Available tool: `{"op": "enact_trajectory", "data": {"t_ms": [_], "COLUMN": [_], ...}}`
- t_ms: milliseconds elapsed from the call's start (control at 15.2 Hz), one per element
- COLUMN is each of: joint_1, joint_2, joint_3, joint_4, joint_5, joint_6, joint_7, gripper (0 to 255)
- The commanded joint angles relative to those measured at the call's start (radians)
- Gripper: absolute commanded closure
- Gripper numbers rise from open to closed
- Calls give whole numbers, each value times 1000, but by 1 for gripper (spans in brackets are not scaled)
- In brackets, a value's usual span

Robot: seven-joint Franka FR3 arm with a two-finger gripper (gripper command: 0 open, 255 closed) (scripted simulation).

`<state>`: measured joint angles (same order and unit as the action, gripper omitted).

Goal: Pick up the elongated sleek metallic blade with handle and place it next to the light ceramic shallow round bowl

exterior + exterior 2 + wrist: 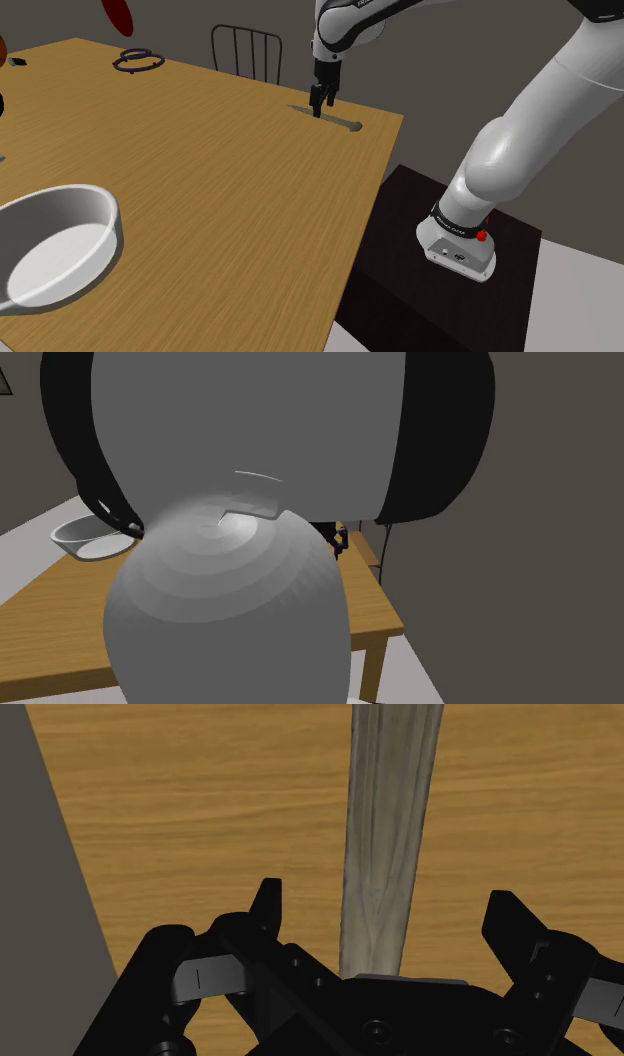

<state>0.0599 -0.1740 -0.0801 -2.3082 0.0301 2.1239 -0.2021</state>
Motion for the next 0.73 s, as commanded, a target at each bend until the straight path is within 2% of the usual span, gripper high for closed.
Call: {"op": "enact_trajectory", "data": {"t_ms": [0,528,594,660], "joint_1": [0,1,1,1], "joint_2": [11,15,15,15], "joint_3": [0,0,0,0], "joint_4": [-16,-20,-20,-20], "joint_5": [1,2,2,2], "joint_6": [28,36,36,36], "joint_7": [-2,-2,-2,-2], "gripper": [0,0,255,255]}}
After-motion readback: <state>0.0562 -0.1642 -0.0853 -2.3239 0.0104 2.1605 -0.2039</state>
